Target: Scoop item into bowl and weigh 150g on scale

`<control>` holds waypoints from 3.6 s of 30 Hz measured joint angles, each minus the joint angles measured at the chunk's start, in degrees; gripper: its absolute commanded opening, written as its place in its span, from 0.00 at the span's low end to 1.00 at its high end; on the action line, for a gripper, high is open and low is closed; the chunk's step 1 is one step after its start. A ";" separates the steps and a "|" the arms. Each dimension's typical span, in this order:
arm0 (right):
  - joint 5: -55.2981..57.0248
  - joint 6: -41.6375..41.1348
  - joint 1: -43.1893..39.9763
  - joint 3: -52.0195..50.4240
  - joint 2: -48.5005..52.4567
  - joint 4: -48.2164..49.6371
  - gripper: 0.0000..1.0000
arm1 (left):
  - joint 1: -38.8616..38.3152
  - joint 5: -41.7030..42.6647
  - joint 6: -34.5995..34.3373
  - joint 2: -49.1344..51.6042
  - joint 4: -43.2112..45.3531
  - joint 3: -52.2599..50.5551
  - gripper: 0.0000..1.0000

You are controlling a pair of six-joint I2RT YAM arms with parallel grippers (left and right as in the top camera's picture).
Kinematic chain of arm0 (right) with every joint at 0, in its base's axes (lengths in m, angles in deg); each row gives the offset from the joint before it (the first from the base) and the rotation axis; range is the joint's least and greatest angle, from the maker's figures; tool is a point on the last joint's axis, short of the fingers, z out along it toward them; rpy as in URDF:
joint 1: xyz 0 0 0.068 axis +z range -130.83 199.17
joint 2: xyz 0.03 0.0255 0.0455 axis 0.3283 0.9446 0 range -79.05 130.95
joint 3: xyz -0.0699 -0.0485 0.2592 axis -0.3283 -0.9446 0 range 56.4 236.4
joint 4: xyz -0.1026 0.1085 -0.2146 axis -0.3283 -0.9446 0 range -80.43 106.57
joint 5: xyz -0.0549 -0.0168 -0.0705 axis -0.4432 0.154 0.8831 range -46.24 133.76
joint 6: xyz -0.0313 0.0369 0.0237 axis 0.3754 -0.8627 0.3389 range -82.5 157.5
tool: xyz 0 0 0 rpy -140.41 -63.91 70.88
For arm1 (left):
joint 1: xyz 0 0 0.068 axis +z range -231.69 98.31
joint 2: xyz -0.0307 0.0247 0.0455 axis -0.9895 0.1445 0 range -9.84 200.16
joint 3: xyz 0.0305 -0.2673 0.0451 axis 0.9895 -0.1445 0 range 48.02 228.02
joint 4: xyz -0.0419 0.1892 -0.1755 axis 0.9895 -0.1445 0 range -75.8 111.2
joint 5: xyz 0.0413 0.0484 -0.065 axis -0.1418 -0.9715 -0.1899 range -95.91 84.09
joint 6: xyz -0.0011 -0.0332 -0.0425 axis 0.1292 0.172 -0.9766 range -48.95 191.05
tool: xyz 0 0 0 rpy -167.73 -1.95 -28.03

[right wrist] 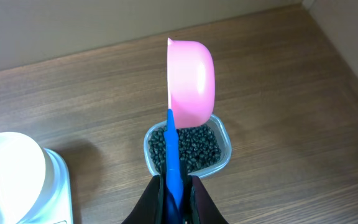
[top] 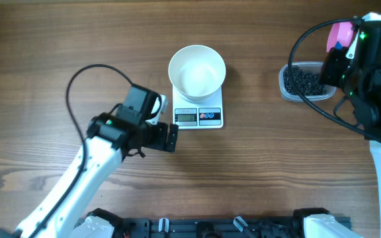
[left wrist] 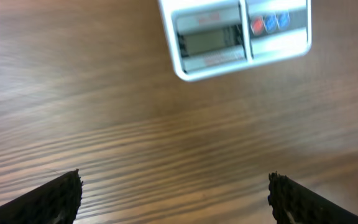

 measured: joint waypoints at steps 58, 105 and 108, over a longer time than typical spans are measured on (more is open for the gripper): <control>8.39 -1.92 0.00 0.00 2.29 11.50 0.04 | 0.00 -5.53 -4.33 -1.90 0.70 -0.02 1.00; -0.96 3.78 0.00 0.00 2.29 9.11 0.04 | -17.90 -16.72 -17.29 1.01 -7.41 15.21 1.00; -0.96 3.78 0.00 0.00 2.29 8.74 0.04 | -17.90 -16.63 -17.27 6.21 -4.85 15.32 1.00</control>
